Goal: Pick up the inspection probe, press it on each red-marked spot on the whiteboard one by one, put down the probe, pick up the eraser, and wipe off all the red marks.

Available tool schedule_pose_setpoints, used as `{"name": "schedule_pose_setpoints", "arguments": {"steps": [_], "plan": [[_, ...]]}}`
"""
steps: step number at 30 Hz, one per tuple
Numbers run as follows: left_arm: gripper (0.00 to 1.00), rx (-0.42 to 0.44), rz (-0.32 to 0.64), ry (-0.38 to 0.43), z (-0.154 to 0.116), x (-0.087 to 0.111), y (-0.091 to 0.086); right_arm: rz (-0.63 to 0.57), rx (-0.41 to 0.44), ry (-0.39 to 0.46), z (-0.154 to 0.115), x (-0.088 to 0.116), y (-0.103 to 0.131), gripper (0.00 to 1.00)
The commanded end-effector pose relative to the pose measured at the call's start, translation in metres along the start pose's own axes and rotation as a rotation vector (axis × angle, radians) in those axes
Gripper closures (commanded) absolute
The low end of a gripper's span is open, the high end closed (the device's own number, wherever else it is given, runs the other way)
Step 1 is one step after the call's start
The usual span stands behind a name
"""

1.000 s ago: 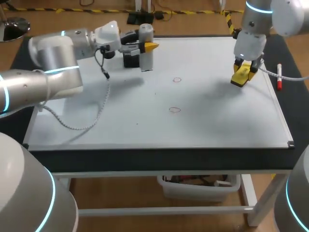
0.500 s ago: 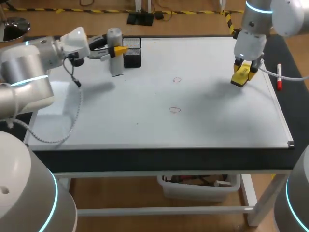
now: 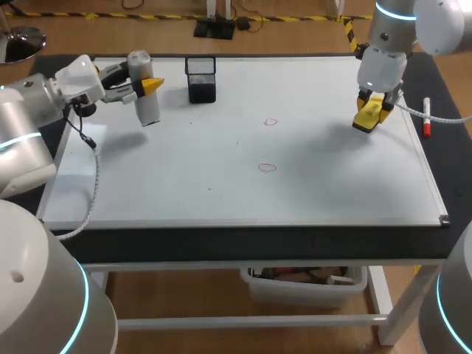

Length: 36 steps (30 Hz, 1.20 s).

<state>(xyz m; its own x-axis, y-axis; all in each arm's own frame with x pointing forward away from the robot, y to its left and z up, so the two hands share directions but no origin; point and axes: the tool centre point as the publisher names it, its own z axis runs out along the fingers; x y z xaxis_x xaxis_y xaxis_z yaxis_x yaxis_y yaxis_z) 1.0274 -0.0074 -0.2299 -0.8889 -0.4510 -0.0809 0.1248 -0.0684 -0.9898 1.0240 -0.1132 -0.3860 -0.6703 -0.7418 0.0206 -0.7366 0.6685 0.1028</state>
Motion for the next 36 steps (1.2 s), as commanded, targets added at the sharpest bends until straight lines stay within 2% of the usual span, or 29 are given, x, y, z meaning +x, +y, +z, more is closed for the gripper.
{"name": "schedule_pose_setpoints", "arguments": {"steps": [1, 6, 14, 20, 25, 31, 36], "plan": [[1.00, 0.002, 0.002, -0.055, -0.010, 0.005, -0.002, -0.013, 0.000, 0.007, -0.001, -0.003, 0.000, 1.00], [1.00, 0.002, 0.002, -0.055, -0.010, 0.005, -0.002, -0.076, 0.011, 0.019, -0.004, -0.026, 0.008, 1.00], [1.00, 0.002, 0.002, -0.055, -0.010, 0.005, -0.002, -0.213, 0.006, 0.004, -0.005, -0.079, 0.034, 1.00], [1.00, 0.002, 0.002, -0.055, -0.010, 0.005, -0.002, -0.369, 0.015, 0.010, -0.007, -0.128, 0.065, 1.00], [1.00, 0.002, 0.002, -0.055, -0.010, 0.005, -0.002, -0.489, 0.022, 0.029, -0.004, -0.161, 0.090, 1.00], [1.00, 0.002, 0.002, -0.055, -0.010, 0.005, -0.002, -0.577, 0.012, 0.043, 0.006, -0.187, 0.115, 1.00], [1.00, 0.002, 0.002, -0.055, -0.010, 0.005, -0.002, -0.654, 0.014, 0.055, 0.013, -0.201, 0.133, 1.00]]}}
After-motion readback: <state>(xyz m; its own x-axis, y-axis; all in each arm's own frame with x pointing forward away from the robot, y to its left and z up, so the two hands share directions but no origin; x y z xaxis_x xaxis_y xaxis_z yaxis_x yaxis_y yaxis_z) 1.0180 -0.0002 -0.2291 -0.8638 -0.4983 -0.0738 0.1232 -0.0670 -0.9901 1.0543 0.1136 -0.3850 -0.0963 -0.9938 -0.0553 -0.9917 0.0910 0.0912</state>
